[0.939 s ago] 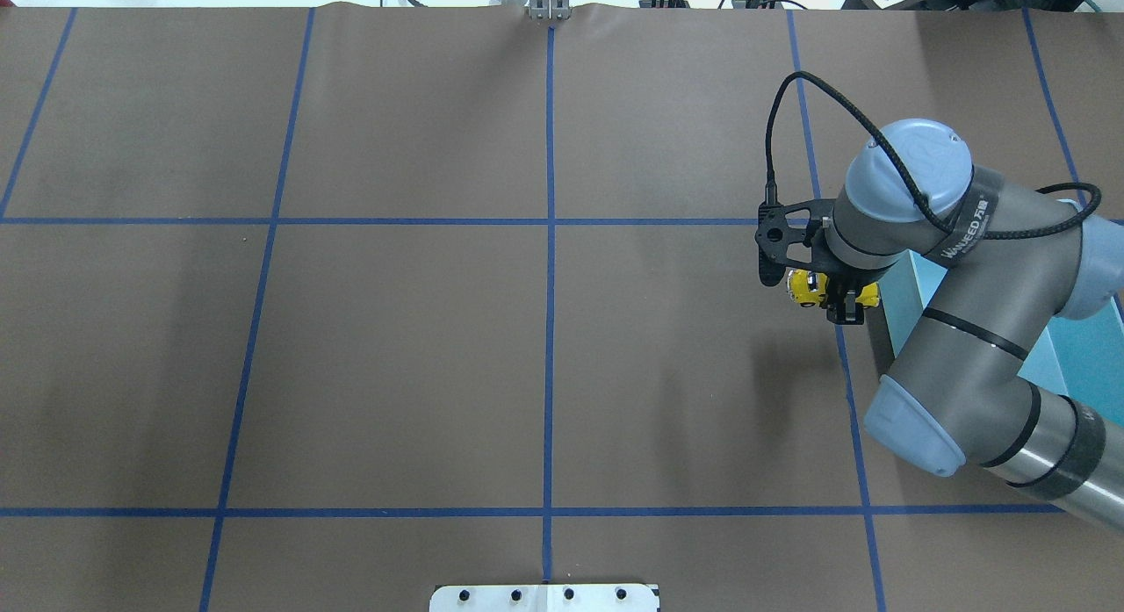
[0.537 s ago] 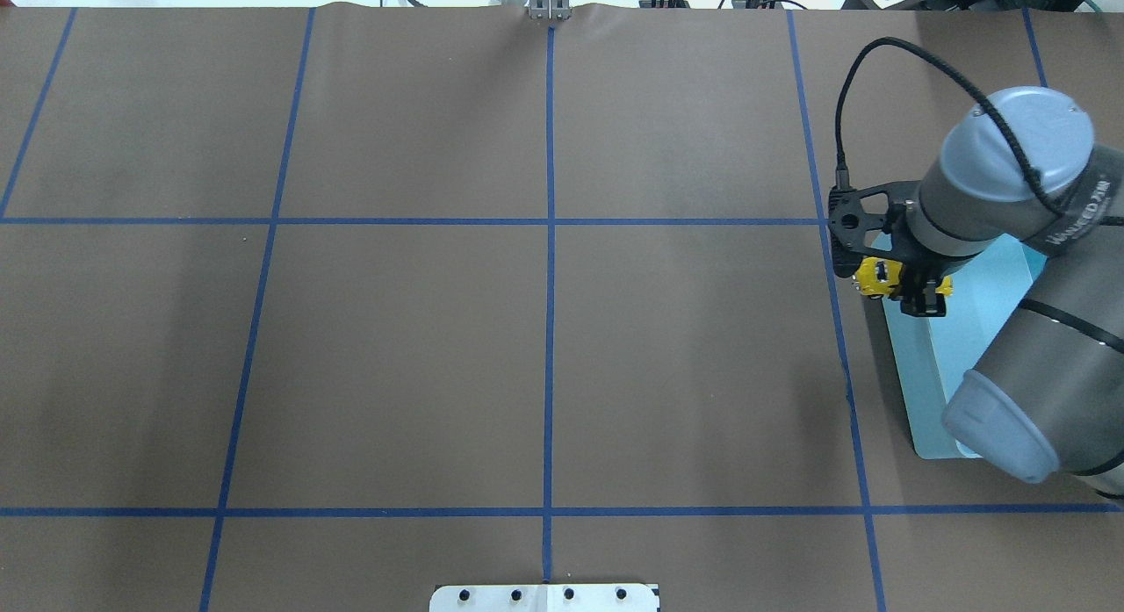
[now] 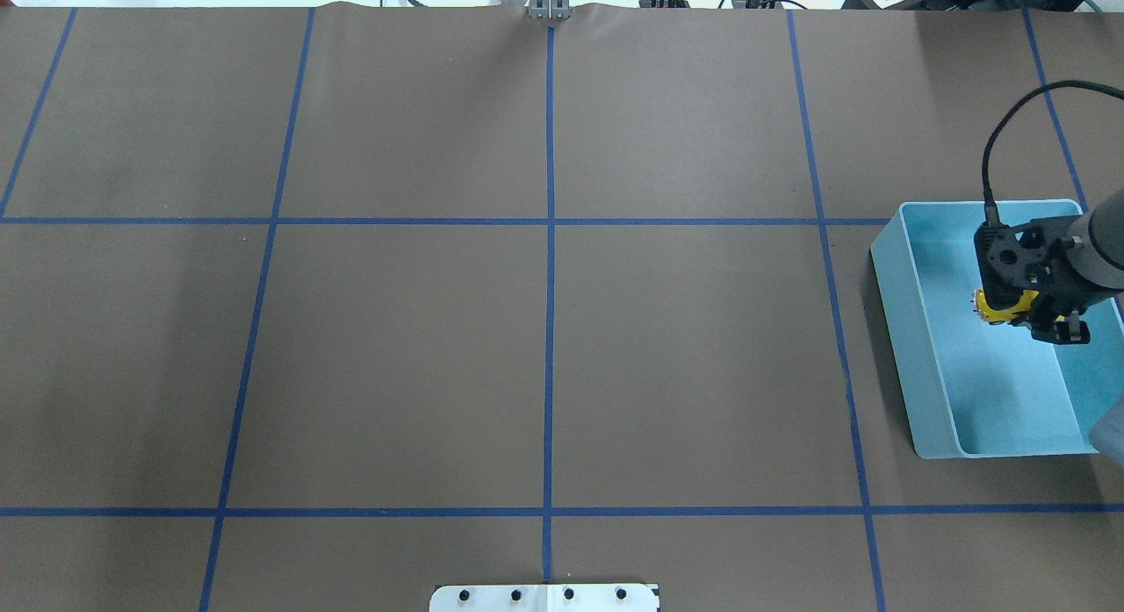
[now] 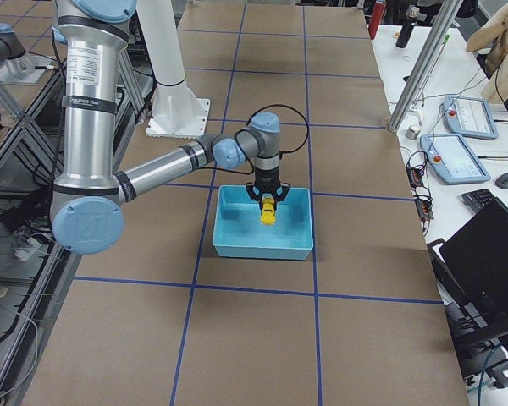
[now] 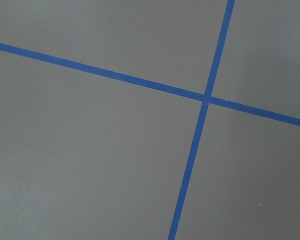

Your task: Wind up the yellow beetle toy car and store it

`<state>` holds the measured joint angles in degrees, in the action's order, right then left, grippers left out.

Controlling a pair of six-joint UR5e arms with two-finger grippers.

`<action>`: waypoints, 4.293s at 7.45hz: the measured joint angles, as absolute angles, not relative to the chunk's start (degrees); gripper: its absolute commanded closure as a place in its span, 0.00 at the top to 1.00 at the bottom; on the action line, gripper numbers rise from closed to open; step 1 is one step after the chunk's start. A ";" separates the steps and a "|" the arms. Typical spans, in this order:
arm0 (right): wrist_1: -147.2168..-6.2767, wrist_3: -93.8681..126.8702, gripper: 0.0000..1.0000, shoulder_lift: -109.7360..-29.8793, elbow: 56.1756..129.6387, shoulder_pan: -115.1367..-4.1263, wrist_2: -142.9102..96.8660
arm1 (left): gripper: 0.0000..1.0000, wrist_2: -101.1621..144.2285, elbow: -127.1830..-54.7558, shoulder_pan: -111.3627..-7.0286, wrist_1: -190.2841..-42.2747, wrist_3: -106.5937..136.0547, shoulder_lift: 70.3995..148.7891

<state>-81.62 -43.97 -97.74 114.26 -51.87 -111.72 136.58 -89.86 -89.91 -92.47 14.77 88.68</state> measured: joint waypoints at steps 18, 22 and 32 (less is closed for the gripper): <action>-99.09 -25.98 1.00 -100.04 101.26 -95.91 -135.11 | 1.00 136.58 -89.66 -89.91 -92.46 14.68 88.55; -100.02 -7.82 1.00 -97.92 99.75 -96.72 -136.00 | 1.00 136.53 -89.50 -89.88 -92.60 14.68 88.59; -94.66 7.36 1.00 -92.80 90.58 -93.97 -128.07 | 1.00 136.49 -89.47 -89.82 -92.46 14.68 88.68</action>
<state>-94.66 7.36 -92.80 90.58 -93.97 -128.07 136.49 -89.47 -89.82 -92.46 14.68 88.68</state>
